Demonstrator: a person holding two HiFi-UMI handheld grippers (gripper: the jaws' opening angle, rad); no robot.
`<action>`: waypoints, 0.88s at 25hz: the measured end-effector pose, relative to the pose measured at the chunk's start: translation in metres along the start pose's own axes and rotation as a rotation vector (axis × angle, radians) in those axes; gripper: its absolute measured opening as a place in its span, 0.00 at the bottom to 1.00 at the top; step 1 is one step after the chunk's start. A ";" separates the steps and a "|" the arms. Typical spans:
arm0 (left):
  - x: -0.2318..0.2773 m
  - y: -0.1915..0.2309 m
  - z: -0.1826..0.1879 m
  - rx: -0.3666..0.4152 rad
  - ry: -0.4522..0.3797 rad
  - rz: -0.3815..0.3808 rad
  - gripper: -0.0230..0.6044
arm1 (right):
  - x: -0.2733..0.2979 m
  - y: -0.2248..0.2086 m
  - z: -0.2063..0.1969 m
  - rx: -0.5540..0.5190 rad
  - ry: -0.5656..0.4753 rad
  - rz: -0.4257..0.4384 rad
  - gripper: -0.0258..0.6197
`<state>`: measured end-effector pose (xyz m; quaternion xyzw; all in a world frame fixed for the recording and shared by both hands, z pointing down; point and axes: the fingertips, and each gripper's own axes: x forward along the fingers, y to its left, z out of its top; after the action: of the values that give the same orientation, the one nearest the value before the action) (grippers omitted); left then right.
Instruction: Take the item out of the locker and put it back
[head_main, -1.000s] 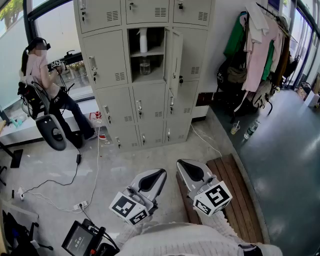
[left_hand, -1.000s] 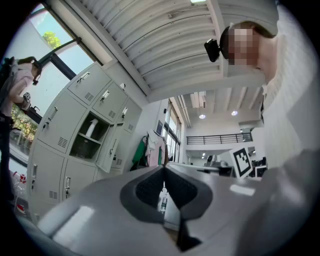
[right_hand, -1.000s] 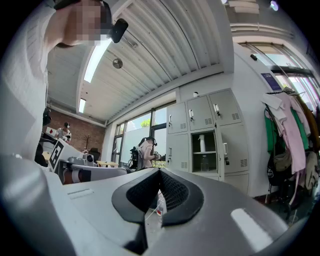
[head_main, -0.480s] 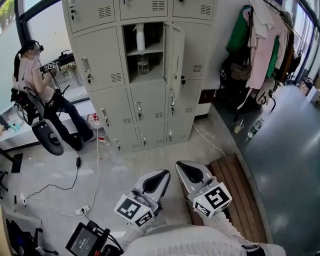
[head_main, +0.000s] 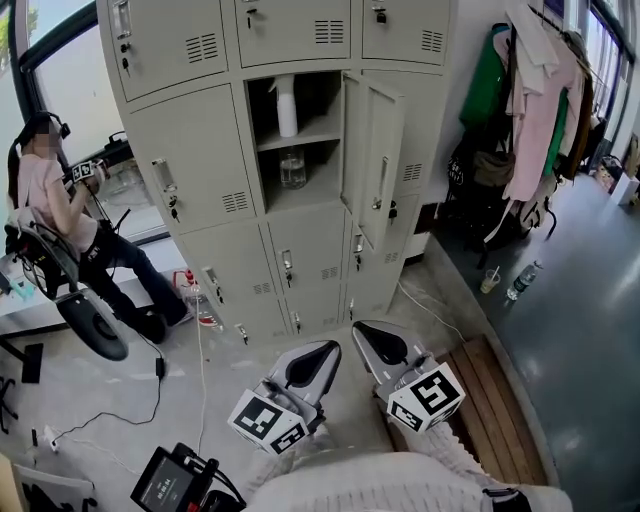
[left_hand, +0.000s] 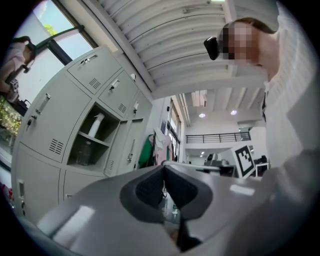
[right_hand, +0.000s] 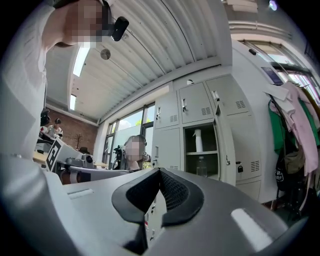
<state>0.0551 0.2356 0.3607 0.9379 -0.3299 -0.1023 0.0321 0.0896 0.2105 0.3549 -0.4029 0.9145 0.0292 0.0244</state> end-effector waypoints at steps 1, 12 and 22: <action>0.006 0.014 0.003 0.008 0.001 -0.009 0.05 | 0.014 -0.008 0.002 -0.001 -0.009 -0.013 0.04; 0.041 0.123 -0.005 -0.068 0.046 -0.006 0.05 | 0.111 -0.058 -0.016 0.043 0.043 -0.053 0.04; 0.092 0.208 0.011 -0.020 0.013 0.055 0.05 | 0.209 -0.105 -0.005 0.019 -0.021 0.041 0.08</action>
<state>-0.0047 0.0159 0.3609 0.9287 -0.3543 -0.0985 0.0467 0.0265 -0.0142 0.3421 -0.3835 0.9225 0.0254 0.0372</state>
